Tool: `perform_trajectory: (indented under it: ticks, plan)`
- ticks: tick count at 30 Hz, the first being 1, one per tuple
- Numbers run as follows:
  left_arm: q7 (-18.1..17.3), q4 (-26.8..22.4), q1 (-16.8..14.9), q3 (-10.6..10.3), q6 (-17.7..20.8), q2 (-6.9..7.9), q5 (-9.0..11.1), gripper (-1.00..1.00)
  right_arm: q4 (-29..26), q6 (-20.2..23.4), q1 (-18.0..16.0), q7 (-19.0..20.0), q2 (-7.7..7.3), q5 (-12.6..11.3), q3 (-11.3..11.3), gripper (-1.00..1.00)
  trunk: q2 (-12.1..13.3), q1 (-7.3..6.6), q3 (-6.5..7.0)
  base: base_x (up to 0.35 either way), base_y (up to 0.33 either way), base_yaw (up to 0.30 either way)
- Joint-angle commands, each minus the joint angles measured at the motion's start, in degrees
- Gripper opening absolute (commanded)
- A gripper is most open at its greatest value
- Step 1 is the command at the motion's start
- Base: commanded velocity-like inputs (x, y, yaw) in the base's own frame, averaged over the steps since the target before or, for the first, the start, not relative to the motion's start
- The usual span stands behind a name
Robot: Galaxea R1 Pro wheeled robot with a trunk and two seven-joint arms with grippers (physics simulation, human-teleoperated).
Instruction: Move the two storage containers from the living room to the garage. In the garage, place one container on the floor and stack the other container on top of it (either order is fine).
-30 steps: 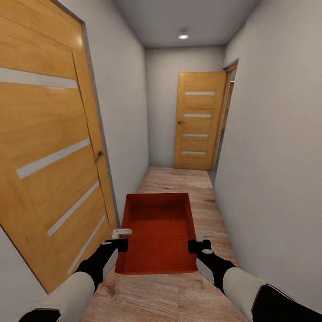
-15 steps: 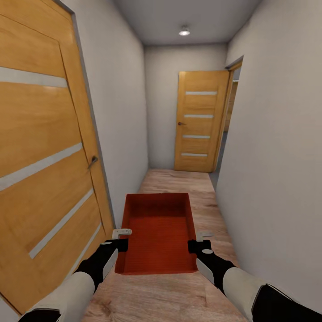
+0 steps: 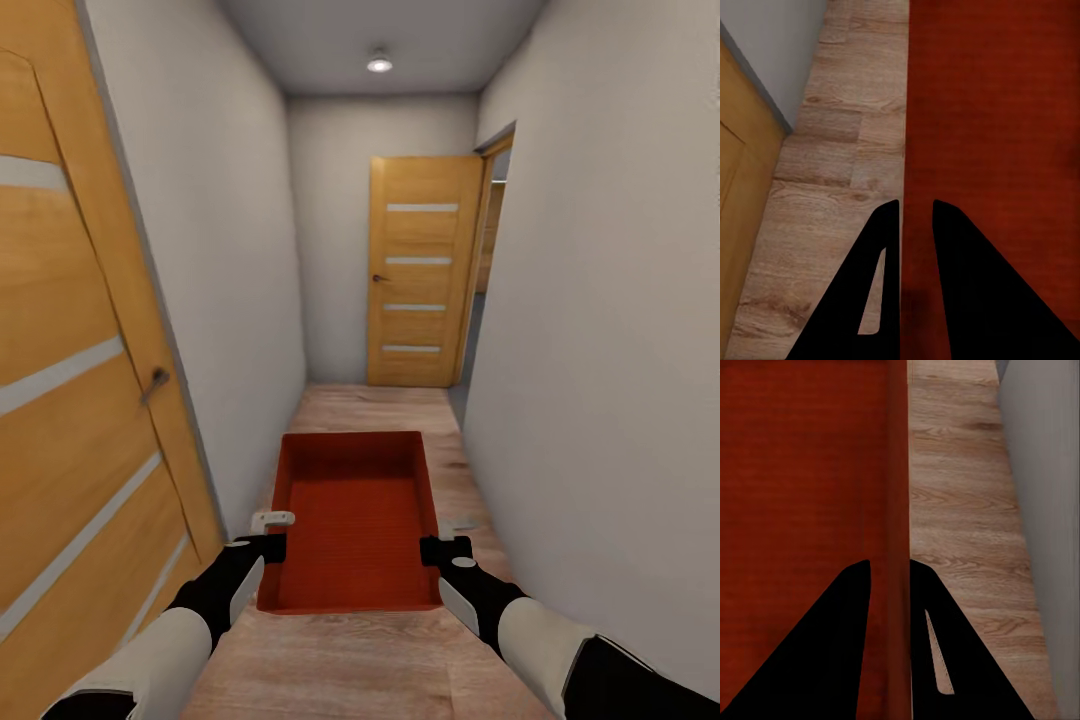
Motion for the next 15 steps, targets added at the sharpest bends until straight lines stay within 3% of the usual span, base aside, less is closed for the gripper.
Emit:
perform_trajectory:
  ticks: [1,15]
  plan:
    - [0.6,-0.1,0.0,0.1,0.4,0.05,0.2,-1.0,3.4,-0.4,-0.1,-0.9,-1.84,-0.2,0.1,-1.0,-0.1,0.07,-0.13,0.322,0.0,-0.189]
    - [0.6,-0.1,0.0,0.1,0.4,0.05,0.2,-1.0,3.4,-0.4,-0.1,-0.9,-1.84,-0.2,0.1,-1.0,-0.1,0.07,-0.13,0.322,0.0,-0.026]
